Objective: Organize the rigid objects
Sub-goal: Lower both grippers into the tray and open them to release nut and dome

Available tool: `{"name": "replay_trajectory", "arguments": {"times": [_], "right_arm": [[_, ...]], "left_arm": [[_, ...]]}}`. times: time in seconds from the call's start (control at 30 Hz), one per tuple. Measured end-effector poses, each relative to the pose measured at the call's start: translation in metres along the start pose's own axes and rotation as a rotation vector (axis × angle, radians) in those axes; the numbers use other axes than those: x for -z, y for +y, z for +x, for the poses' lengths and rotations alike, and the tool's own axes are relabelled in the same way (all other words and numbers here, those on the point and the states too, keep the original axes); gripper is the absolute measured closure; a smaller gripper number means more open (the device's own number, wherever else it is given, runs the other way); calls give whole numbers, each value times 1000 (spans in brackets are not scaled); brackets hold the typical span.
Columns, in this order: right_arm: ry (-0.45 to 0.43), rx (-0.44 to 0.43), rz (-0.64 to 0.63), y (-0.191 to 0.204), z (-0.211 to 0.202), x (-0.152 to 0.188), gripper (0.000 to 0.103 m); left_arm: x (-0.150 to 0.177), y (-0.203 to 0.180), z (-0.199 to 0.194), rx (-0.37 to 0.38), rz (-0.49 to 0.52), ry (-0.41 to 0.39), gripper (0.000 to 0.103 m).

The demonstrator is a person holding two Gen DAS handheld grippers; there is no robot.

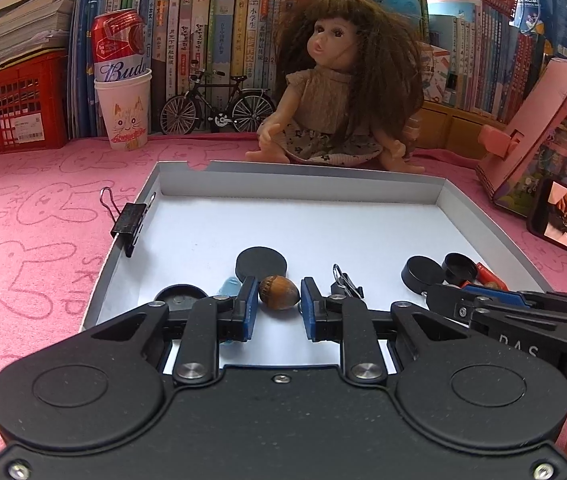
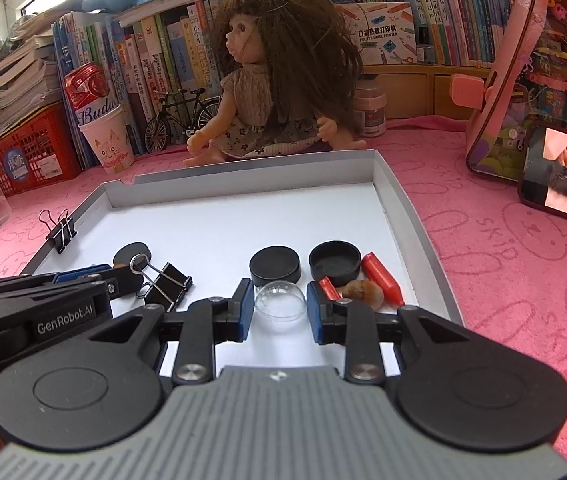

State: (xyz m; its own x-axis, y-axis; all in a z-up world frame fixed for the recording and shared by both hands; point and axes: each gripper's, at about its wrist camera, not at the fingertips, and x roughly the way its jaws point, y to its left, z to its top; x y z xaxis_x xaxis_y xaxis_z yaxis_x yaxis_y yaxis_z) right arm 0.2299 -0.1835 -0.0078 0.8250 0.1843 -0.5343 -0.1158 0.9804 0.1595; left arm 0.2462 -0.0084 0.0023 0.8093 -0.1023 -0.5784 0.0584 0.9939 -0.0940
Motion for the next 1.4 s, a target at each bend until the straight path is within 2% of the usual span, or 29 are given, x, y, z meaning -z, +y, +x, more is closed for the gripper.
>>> {"name": "replay_trajectory", "arguments": {"times": [0.23, 0.37, 0.5, 0.67, 0.83, 1.0, 1.4], "right_arm": [[3, -6, 4, 0, -1, 2, 69], [3, -5, 7, 0, -2, 2, 66], [3, -2, 11, -1, -4, 3, 66], [-12, 4, 14, -2, -9, 2, 50], [-23, 7, 5, -1, -15, 2, 49], [-35, 11, -15, 2, -22, 2, 44], [-45, 29, -23, 1, -32, 4, 37]], "left_arm": [[1, -2, -1, -1, 3, 5, 81], [1, -2, -1, -1, 5, 5, 81], [2, -1, -4, -1, 2, 8, 78], [5, -1, -9, -1, 5, 4, 68], [5, -2, -12, 1, 12, 5, 65], [5, -3, -19, 8, 23, -11, 56], [7, 1, -31, 6, 22, -13, 51]]}}
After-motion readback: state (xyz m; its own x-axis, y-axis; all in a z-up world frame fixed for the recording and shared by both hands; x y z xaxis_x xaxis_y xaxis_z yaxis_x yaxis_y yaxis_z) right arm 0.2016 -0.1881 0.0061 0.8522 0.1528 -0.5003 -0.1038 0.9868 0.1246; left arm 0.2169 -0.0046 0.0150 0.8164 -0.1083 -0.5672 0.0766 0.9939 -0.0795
